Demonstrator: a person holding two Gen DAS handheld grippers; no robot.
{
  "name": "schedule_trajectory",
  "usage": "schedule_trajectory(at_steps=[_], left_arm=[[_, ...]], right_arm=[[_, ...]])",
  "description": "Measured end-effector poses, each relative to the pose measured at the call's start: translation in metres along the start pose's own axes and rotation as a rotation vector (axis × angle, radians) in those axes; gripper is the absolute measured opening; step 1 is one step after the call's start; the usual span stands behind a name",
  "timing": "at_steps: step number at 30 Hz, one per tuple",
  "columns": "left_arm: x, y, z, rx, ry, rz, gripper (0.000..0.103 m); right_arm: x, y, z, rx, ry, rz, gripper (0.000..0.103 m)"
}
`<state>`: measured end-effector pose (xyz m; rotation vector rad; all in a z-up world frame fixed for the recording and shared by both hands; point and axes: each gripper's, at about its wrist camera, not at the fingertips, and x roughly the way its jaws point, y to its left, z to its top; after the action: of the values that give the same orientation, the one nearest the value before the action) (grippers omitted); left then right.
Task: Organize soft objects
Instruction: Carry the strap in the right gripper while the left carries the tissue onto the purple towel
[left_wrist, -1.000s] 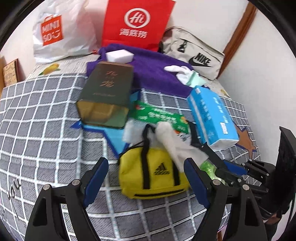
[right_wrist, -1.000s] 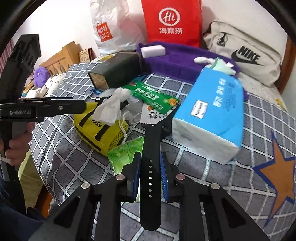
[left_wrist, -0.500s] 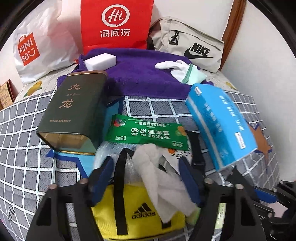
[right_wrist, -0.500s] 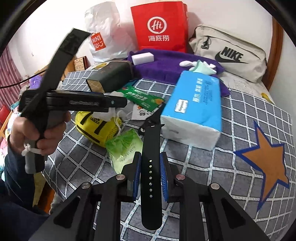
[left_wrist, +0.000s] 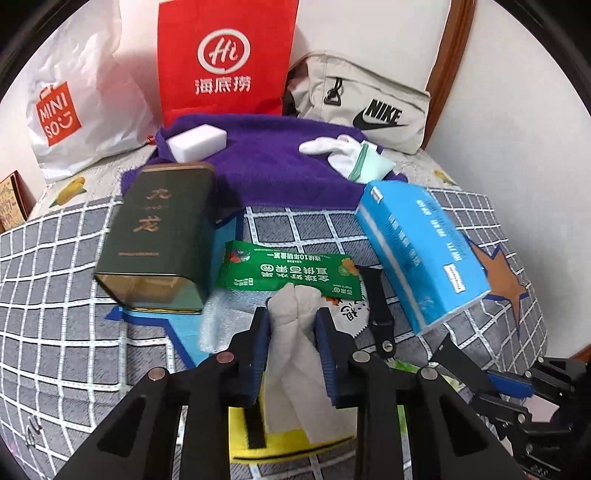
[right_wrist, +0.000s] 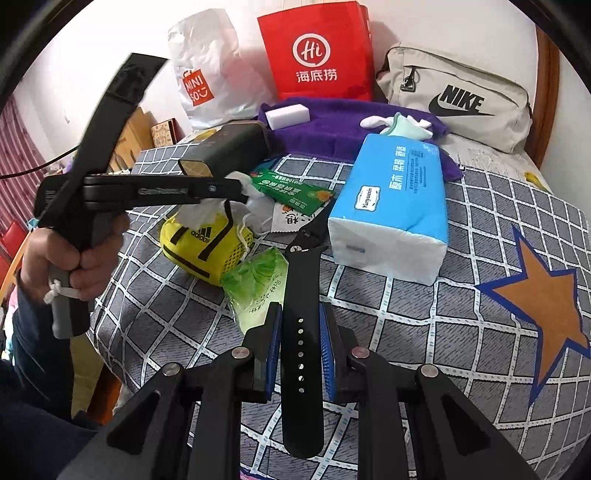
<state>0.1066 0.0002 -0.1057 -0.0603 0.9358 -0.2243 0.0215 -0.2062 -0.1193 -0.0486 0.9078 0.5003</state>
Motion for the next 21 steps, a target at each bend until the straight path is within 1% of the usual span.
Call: schedule_trajectory(at_steps=[6,11,21], left_arm=[[-0.023,0.012,0.001,-0.052,-0.025,-0.043,0.025],[-0.035,0.021,0.006,-0.064,-0.043,-0.019,0.024],[-0.045,0.038,0.022,-0.110,-0.056,0.005,0.024]], right_arm=[[-0.007,0.001,0.004,-0.002,-0.016,-0.014,0.020],[-0.013,0.001,0.012,-0.001,-0.029,-0.017,0.020],[-0.021,-0.005,0.048,0.014,-0.073,-0.037,0.020]])
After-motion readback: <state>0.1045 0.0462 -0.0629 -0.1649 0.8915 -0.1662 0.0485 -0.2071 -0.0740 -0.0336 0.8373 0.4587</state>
